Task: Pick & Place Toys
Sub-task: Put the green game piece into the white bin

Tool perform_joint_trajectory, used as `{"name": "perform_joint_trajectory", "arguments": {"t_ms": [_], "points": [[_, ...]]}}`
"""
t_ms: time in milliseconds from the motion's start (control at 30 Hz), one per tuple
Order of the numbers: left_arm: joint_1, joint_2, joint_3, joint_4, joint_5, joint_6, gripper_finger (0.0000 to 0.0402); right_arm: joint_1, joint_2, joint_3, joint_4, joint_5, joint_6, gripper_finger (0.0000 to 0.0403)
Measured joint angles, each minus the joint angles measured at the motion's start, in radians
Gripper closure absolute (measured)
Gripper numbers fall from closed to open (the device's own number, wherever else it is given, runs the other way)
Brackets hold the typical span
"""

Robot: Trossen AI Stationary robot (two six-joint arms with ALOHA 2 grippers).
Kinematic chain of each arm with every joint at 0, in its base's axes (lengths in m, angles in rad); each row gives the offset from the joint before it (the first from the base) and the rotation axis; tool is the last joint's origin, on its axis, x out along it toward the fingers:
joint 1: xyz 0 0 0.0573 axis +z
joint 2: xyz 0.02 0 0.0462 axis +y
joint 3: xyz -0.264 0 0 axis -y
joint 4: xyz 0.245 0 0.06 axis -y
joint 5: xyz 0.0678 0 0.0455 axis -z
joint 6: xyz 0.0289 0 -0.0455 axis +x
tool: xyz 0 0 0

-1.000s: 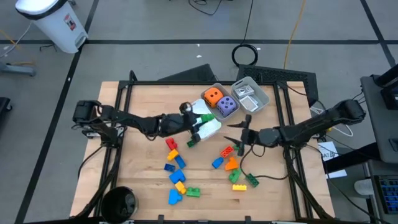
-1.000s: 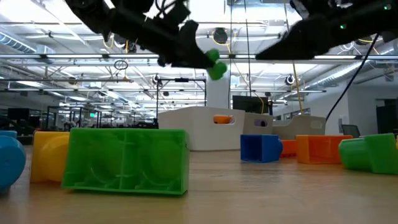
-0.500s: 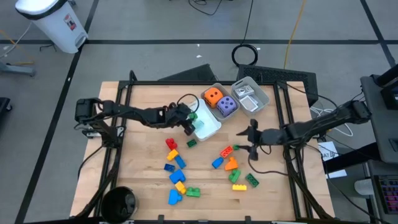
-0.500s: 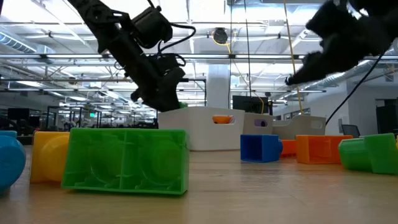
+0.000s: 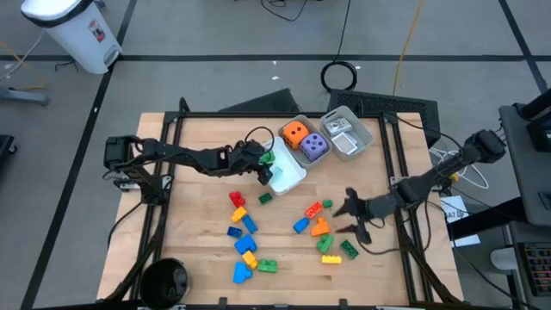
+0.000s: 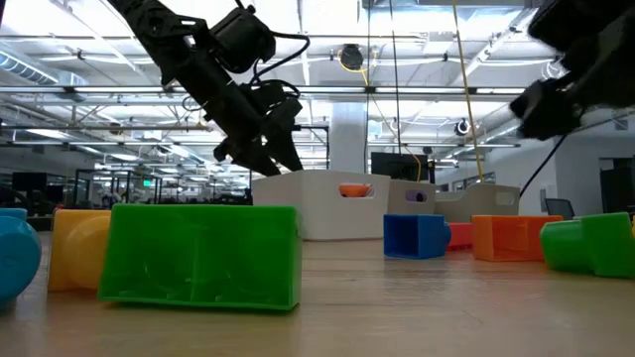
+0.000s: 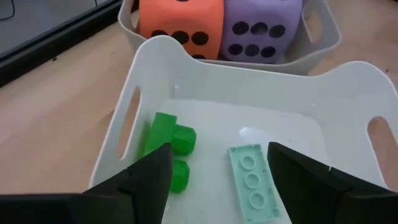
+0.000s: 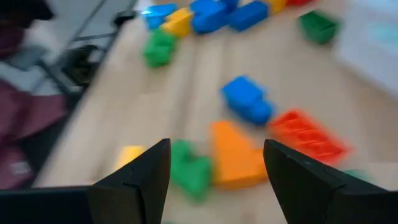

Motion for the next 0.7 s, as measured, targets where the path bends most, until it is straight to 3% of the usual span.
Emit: {"name": "perform_joint_trajectory", "arguments": {"t_ms": [200,333,467,700], "points": [[0.001,0.000,0.000,0.001,0.000,-0.005,0.0133,0.222,0.127,0.062,-0.035,-0.052,0.237,0.0177],[0.000,0.000,0.000,0.001,0.000,-0.006,0.0133,0.309,0.214,0.062,-0.057,-0.056,0.390,0.0181],[0.000,0.000,0.000,0.002,0.000,-0.010,0.0133,0.330,0.281,0.062,-0.059,-0.061,0.447,0.0196],[0.000,0.000,0.000,0.001,0.000,-0.031,0.0133,0.280,0.348,0.067,-0.129,-0.079,0.399,0.0220]]}}
